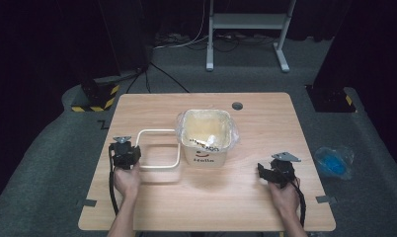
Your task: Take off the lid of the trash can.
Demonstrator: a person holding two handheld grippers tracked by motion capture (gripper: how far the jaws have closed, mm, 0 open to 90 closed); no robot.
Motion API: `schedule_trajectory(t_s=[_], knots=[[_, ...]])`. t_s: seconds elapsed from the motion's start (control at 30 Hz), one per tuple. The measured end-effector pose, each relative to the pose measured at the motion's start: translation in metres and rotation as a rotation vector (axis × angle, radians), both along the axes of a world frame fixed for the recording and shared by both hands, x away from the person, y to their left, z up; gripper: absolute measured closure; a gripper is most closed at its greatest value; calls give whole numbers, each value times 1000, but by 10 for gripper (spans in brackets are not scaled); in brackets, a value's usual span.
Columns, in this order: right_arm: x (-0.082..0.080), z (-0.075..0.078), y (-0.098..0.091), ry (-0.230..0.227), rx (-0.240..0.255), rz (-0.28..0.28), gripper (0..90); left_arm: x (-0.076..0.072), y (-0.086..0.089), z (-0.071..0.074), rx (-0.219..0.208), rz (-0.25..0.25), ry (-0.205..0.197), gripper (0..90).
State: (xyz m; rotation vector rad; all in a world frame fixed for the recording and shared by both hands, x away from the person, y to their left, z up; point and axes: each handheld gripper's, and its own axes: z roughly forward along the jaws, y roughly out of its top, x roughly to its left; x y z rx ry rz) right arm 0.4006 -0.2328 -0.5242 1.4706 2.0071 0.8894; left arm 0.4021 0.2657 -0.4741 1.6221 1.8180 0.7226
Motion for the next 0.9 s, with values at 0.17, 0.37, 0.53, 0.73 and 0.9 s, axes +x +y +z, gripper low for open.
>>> schedule_trajectory(t_s=[0.17, 0.37, 0.53, 0.73, 0.9], knots=[[0, 0, 0, 0, 0, 0, 277, 2, -1, -2, 8, 1, 2, 789], [0, 0, 0, 0, 0, 0, 277, 4, -4, -4, 9, -2, 6, 788], [0, 0, 0, 0, 0, 1, 277, 5, -5, -5, 13, -2, 8, 787], [0, 0, 0, 0, 0, 0, 277, 6, -4, -6, 13, 4, 11, 786], [0, 0, 0, 0, 0, 1, 277, 7, -5, -8, 18, 5, 14, 786]])
